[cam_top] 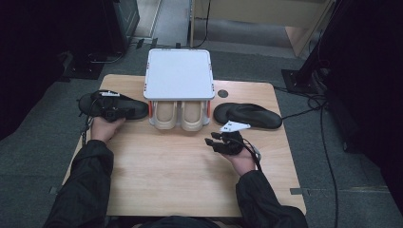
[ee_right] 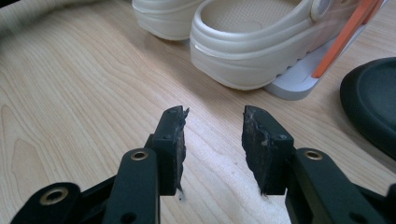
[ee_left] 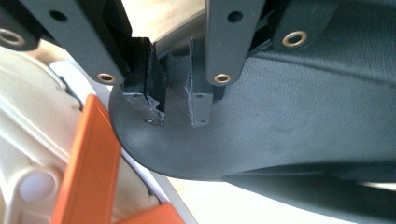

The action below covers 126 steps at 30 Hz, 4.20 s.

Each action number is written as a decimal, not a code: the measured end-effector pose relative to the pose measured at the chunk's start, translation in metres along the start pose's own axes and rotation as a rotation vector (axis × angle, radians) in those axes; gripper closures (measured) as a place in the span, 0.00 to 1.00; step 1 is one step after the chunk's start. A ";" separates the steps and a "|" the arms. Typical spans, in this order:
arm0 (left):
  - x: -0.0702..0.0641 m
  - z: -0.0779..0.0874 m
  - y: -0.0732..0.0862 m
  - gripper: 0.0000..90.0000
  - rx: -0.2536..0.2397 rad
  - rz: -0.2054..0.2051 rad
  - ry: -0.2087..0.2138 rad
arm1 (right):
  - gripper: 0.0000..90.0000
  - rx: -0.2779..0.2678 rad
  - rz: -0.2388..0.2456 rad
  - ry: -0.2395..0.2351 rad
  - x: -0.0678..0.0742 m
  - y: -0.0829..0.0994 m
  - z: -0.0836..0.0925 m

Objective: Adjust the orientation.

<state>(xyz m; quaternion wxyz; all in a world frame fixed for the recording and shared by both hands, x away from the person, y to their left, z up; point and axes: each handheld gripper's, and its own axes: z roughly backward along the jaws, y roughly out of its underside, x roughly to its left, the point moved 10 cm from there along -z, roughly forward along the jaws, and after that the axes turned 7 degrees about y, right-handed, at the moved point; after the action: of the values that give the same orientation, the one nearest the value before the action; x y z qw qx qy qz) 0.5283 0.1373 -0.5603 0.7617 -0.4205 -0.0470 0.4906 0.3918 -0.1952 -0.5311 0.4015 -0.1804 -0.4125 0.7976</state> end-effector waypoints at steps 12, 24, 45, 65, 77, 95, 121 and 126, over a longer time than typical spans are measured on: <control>-0.015 0.021 0.026 0.86 0.026 0.015 0.022 | 0.67 -0.015 0.000 -0.008 -0.001 -0.009 -0.006; -0.033 0.036 0.050 0.86 0.053 0.005 0.048 | 0.67 -0.023 -0.009 -0.014 -0.004 -0.012 -0.010; 0.002 0.067 0.014 0.66 -0.048 0.036 -0.030 | 0.67 -0.009 -0.037 -0.008 -0.010 -0.009 -0.010; 0.033 0.033 0.014 0.60 -0.027 0.071 -0.060 | 0.67 -0.014 -0.061 0.029 -0.016 0.001 0.001; 0.026 0.033 0.017 0.75 0.007 0.077 0.007 | 0.67 -0.014 -0.059 0.028 -0.016 0.001 0.001; 0.019 0.048 0.009 0.76 -0.012 0.117 0.030 | 0.68 -0.023 -0.054 0.027 -0.016 -0.001 0.001; 0.002 0.083 -0.021 0.76 -0.037 0.138 0.031 | 0.68 -0.012 -0.034 -0.012 -0.008 -0.007 -0.007; -0.001 0.091 -0.037 0.76 -0.048 0.133 0.038 | 0.68 -0.013 -0.034 -0.016 -0.007 -0.007 -0.008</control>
<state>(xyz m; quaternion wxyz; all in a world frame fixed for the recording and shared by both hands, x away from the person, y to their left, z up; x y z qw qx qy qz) 0.5095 0.1847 -0.4760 0.7179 -0.4501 -0.0162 0.5308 0.4045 -0.1944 -0.5307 0.4107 -0.1693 -0.4238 0.7893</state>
